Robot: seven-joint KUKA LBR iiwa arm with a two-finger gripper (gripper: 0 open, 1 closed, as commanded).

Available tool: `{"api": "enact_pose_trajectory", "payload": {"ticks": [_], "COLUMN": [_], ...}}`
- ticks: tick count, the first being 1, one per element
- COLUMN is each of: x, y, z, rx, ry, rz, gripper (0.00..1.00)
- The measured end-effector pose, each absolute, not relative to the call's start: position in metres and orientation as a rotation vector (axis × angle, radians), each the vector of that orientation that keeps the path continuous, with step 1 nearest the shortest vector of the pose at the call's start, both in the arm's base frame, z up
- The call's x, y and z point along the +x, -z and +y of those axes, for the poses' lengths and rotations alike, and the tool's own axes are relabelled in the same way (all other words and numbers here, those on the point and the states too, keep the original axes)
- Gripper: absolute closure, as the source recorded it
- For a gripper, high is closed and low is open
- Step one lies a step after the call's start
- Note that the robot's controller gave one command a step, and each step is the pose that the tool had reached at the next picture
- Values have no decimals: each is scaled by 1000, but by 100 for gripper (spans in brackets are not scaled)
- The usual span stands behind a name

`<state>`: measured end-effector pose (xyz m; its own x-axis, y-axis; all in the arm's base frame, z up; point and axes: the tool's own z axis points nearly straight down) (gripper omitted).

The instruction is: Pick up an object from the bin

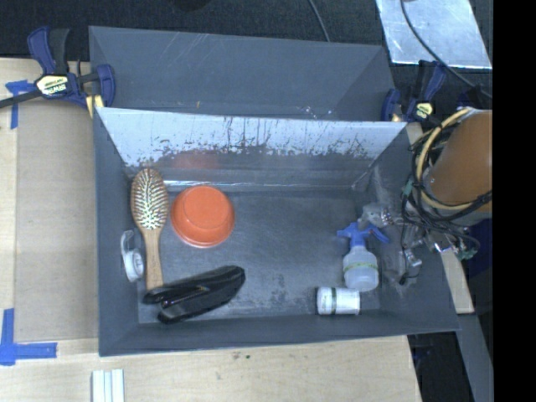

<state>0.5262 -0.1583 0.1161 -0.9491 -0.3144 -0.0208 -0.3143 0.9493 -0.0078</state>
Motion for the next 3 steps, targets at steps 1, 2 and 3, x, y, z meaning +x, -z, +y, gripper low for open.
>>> {"api": "enact_pose_trajectory", "payload": {"ticks": [1, 2, 3], "x": [561, 529, 532], "y": [-171, -67, -73], "z": [-147, -119, -112], "rx": [-413, -447, -411], "ry": [11, 0, 10], "rz": [3078, 3091, 3085], "gripper": [0, 0, 0]}}
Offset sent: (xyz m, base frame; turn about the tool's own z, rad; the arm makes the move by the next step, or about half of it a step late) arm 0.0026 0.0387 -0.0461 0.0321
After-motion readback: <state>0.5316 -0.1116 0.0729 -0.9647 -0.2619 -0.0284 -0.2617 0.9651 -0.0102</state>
